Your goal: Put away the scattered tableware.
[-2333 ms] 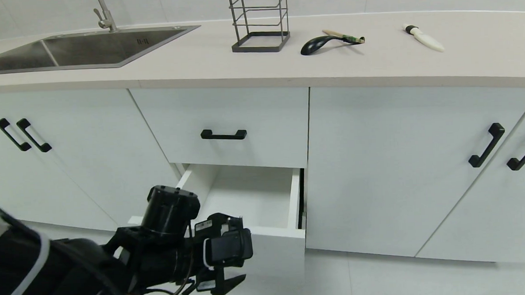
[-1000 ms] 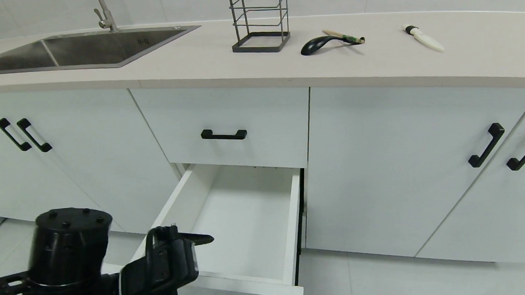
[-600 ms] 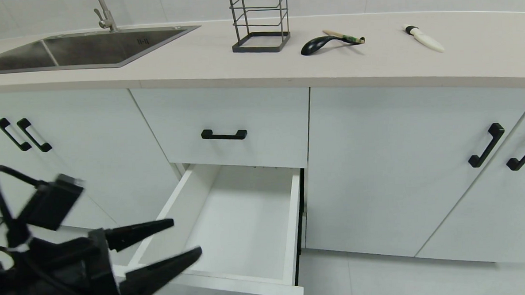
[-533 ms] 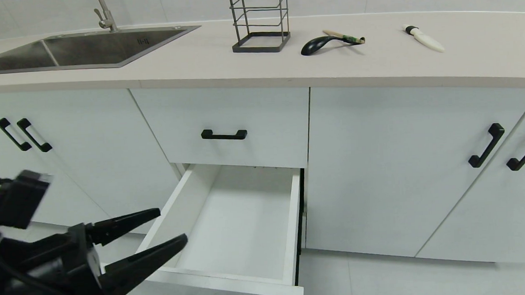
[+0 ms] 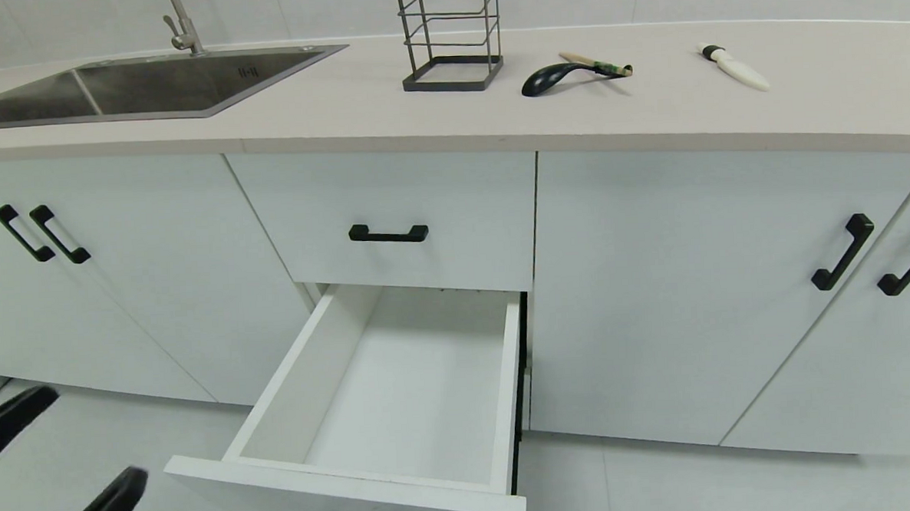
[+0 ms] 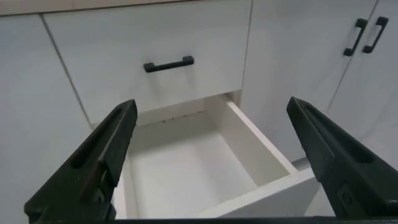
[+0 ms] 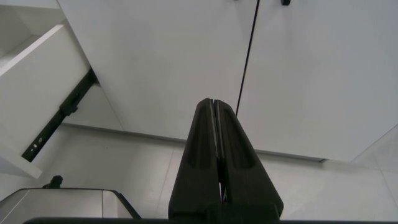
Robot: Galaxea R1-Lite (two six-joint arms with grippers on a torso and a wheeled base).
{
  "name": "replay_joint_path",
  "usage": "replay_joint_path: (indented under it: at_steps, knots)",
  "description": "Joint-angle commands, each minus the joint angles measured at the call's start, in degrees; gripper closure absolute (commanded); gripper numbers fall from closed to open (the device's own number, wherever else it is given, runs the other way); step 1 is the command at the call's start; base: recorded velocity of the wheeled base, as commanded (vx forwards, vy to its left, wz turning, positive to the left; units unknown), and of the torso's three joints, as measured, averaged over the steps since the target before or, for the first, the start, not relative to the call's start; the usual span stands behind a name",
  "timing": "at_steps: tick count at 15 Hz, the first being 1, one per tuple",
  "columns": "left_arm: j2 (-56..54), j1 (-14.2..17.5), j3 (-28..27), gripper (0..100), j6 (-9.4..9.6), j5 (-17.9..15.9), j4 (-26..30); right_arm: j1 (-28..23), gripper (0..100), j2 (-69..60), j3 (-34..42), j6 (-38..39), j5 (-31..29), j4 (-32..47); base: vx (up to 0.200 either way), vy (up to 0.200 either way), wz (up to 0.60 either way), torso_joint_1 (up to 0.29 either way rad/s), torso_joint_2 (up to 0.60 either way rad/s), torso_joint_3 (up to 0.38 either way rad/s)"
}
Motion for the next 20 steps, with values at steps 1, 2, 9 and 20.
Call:
replay_joint_path:
  at_steps: [1, 2, 9, 20]
  knots:
    - [-27.83, 4.74, 1.01, 0, 1.04, 0.95, 20.06, -0.01, 100, -0.02, 0.00, -0.04, 0.08, -0.04, 0.000, 0.000, 0.00, 0.000, 0.00, 0.000]
    - [-31.43, 5.10, 0.92, 0, 1.21, 0.95, 24.10, 0.07, 100, -0.02, 0.00, -0.13, 0.16, -0.04, 0.000, 0.000, 0.00, 0.000, 0.00, 0.000]
    - [-39.17, 5.01, 1.01, 0, 3.94, 24.16, 53.28, -0.01, 100, -0.02, 0.00, 0.04, -0.01, -0.04, 0.000, 0.000, 0.00, 0.000, 0.00, 0.000]
    - [-39.17, 5.01, 1.01, 0, -0.28, 23.89, 53.19, -0.01, 100, -0.02, 0.00, 0.04, -0.10, 0.05, 0.000, 0.000, 0.05, 0.000, 0.00, 0.000]
